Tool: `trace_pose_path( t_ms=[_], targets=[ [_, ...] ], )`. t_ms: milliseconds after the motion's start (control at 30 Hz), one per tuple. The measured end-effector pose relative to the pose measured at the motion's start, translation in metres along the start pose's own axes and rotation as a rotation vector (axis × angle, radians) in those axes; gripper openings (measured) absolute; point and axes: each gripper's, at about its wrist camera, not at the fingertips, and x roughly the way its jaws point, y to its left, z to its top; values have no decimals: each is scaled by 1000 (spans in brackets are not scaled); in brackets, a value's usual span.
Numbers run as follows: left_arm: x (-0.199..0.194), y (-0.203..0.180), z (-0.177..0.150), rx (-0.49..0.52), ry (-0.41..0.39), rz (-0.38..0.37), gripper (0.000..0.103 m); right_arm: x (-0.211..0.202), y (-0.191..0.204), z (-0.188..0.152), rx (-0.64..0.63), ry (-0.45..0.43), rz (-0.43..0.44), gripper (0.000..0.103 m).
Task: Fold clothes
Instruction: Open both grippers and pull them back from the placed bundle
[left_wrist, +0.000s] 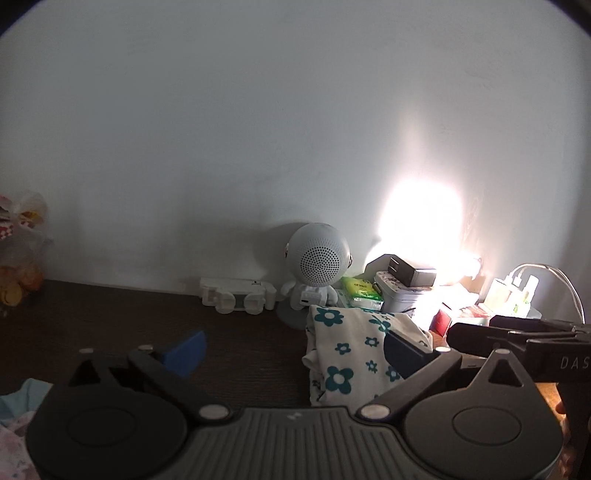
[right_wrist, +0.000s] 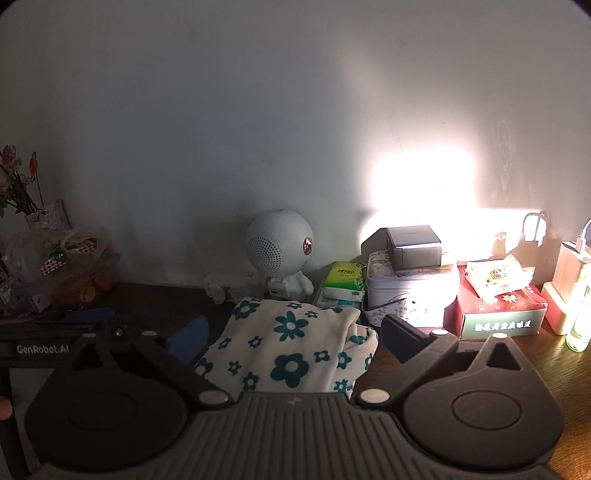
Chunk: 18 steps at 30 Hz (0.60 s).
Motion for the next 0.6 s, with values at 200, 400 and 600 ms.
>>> trace_pose_path(
  t_ms=[200,400,600],
  targets=[
    [-48,-6,-14,40,-11,31,103,-35,15,-14,34,-8,-17,103],
    [-94,-13,-27,71,-21,30,103,-80,31,-32,108,-22,3,103],
    [-135,-19,-43,57,5,15,103,-129,61,-45,51,-38,-24,103]
  ],
)
